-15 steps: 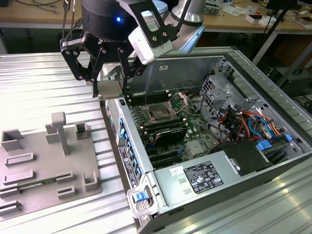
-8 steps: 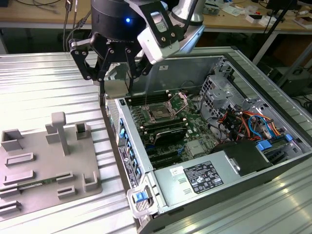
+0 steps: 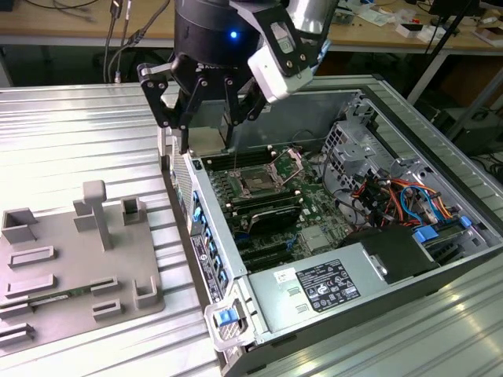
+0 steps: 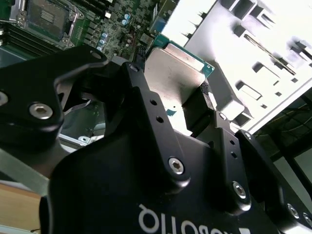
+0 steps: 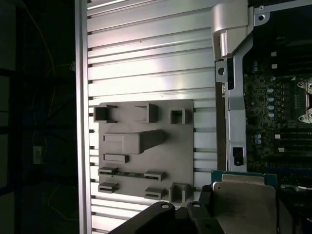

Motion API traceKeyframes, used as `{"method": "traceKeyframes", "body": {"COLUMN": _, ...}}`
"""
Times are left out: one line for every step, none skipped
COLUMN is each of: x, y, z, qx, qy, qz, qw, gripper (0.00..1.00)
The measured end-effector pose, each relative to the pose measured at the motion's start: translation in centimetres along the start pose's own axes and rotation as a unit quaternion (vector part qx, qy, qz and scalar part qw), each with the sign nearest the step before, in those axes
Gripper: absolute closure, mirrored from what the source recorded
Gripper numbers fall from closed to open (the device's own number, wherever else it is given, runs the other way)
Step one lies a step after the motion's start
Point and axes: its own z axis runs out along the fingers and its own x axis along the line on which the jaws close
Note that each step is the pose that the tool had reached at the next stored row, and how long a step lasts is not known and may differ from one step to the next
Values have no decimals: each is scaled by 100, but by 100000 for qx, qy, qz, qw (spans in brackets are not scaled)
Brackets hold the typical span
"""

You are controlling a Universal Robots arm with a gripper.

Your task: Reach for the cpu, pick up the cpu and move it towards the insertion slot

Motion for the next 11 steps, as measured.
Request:
{"method": "traceKeyframes", "body": {"x": -24, "y": 1, "z": 2, "qx": -2, "qy": 0, "qz": -3, "qw": 100000, "gripper": 45}}
{"method": "traceKeyframes", "body": {"x": -43, "y": 2, "z": 3, "qx": -2, "qy": -2, "qz": -2, "qw": 100000, "gripper": 45}}
{"method": "traceKeyframes", "body": {"x": -87, "y": 4, "z": 6, "qx": -1, "qy": 2, "qz": -7, "qw": 100000, "gripper": 45}}
{"method": "traceKeyframes", "body": {"x": -110, "y": 5, "z": 9, "qx": 0, "qy": 1, "qz": -1, "qw": 100000, "gripper": 45}}
{"method": "traceKeyframes", "body": {"x": -128, "y": 6, "z": 11, "qx": 0, "qy": 1, "qz": 2, "qw": 100000, "gripper": 45}}
{"method": "traceKeyframes", "body": {"x": -143, "y": 7, "z": 12, "qx": 2, "qy": 3, "qz": 1, "qw": 100000, "gripper": 45}}
{"method": "traceKeyframes", "body": {"x": -161, "y": 8, "z": 13, "qx": 2, "qy": 2, "qz": -4, "qw": 100000, "gripper": 45}}
{"method": "traceKeyframes", "body": {"x": -178, "y": 9, "z": 14, "qx": 2, "qy": 3, "qz": -2, "qw": 100000, "gripper": 45}}
{"method": "traceKeyframes", "body": {"x": -195, "y": 10, "z": 15, "qx": -1, "qy": -1, "qz": -1, "qw": 100000, "gripper": 45}}
{"method": "traceKeyframes", "body": {"x": -215, "y": 14, "z": 16, "qx": -1, "qy": 2, "qz": -2, "qw": 100000, "gripper": 45}}
{"method": "traceKeyframes", "body": {"x": -249, "y": 21, "z": 17, "qx": 6, "qy": 6, "qz": -4, "qw": 100000, "gripper": 45}}
